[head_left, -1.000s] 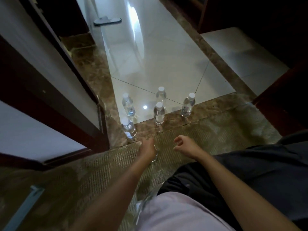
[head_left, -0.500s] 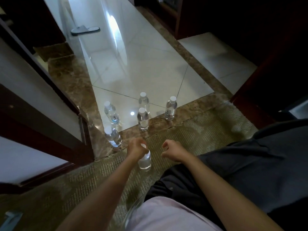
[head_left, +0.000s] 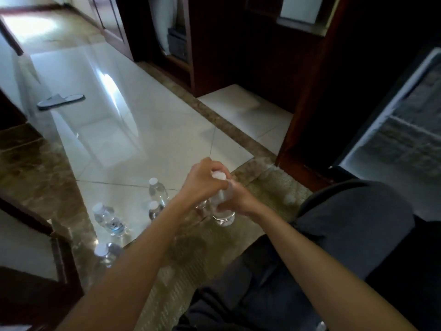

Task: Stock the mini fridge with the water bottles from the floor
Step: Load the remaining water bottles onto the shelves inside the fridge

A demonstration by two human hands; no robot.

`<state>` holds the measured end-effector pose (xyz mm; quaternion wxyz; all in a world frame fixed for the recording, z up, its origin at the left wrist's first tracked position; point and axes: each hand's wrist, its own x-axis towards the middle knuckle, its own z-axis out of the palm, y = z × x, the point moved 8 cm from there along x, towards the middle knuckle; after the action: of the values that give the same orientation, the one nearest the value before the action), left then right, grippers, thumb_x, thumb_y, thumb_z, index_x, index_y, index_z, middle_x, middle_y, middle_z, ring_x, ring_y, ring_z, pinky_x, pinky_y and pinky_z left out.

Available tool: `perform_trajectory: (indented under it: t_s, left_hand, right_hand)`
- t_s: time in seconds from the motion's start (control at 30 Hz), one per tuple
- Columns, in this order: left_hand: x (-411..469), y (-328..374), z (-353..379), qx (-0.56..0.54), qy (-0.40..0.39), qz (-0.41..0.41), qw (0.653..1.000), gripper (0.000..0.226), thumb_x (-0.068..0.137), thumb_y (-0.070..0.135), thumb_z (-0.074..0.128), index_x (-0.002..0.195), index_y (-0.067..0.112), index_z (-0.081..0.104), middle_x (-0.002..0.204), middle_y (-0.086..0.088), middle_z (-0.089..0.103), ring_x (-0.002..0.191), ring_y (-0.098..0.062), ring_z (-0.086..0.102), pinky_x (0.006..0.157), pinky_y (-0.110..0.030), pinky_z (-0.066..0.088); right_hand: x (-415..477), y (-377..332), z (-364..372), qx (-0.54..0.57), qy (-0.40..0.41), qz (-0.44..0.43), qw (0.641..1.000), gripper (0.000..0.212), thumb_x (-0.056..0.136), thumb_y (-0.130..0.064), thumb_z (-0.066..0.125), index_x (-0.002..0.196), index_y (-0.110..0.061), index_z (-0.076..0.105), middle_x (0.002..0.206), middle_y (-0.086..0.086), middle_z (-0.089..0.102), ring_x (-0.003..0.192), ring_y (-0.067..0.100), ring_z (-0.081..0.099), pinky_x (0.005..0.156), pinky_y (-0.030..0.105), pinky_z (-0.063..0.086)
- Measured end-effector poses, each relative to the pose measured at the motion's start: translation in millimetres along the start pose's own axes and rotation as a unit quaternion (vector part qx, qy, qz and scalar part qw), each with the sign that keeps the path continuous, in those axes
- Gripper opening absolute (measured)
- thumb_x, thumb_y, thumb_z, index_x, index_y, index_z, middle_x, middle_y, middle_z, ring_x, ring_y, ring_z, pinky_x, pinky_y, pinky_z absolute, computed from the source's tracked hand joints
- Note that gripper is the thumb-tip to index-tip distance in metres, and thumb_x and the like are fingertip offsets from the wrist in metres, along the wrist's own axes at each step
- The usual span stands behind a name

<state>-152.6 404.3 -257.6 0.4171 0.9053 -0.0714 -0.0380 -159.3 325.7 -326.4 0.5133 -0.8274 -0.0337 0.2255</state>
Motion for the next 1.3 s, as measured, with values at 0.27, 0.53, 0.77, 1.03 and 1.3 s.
perform_trajectory:
  t_s: [0.27, 0.53, 0.77, 1.03, 1.3]
  left_hand:
    - [85.7, 157.7, 26.9, -0.049, -0.104, 0.14, 0.983, 0.022, 0.067, 0.004, 0.067, 0.066, 0.026, 0.063, 0.082, 0.007, 0.058, 0.081, -0.011, 0.053, 0.063, -0.021, 0.041]
    - [124.2, 292.6, 110.7, -0.047, -0.259, 0.214, 0.941, 0.015, 0.075, 0.001, 0.062, 0.074, 0.016, 0.061, 0.073, 0.006, 0.056, 0.062, -0.002, 0.052, 0.048, -0.007, 0.042]
    - [148.0, 359.7, 216.1, -0.028, -0.334, 0.222, 0.916, 0.029, 0.068, -0.01, 0.055, 0.055, 0.015, 0.056, 0.055, 0.005, 0.054, 0.052, -0.003, 0.051, 0.05, -0.016, 0.04]
    - [185.2, 375.0, 334.8, -0.045, -0.36, 0.212, 0.908, 0.036, 0.074, -0.012, 0.045, 0.09, 0.013, 0.065, 0.099, -0.001, 0.059, 0.082, -0.011, 0.055, 0.07, -0.025, 0.047]
    - [248.6, 299.4, 459.9, 0.052, -0.391, 0.115, 0.912, 0.052, 0.087, -0.009, 0.038, 0.135, 0.012, 0.041, 0.122, -0.016, 0.053, 0.09, -0.02, 0.054, 0.069, -0.028, 0.051]
  right_hand:
    - [-26.3, -29.9, -166.6, 0.035, 0.115, -0.023, 0.993, 0.081, 0.06, -0.018, 0.081, 0.131, -0.014, 0.042, 0.128, 0.005, 0.052, 0.118, 0.023, 0.051, 0.101, 0.043, 0.045]
    - [-82.8, 4.3, -302.3, 0.082, 0.156, -0.042, 0.984, 0.068, 0.073, 0.002, 0.07, 0.127, -0.028, 0.042, 0.118, 0.0, 0.059, 0.106, 0.011, 0.058, 0.082, 0.02, 0.049]
    - [-117.6, 78.4, -382.8, 0.069, 0.283, 0.026, 0.956, 0.06, 0.072, -0.001, 0.073, 0.123, -0.02, 0.049, 0.099, -0.004, 0.061, 0.09, 0.01, 0.059, 0.074, 0.022, 0.052]
    - [-126.1, 186.1, -461.4, 0.061, 0.477, 0.107, 0.87, 0.055, 0.063, -0.005, 0.073, 0.114, -0.014, 0.056, 0.093, -0.001, 0.064, 0.087, 0.015, 0.06, 0.07, 0.022, 0.045]
    - [-104.2, 323.4, -509.4, 0.143, 0.551, 0.238, 0.787, 0.057, 0.064, -0.011, 0.073, 0.117, -0.016, 0.052, 0.11, 0.005, 0.064, 0.105, 0.026, 0.06, 0.087, 0.031, 0.048]
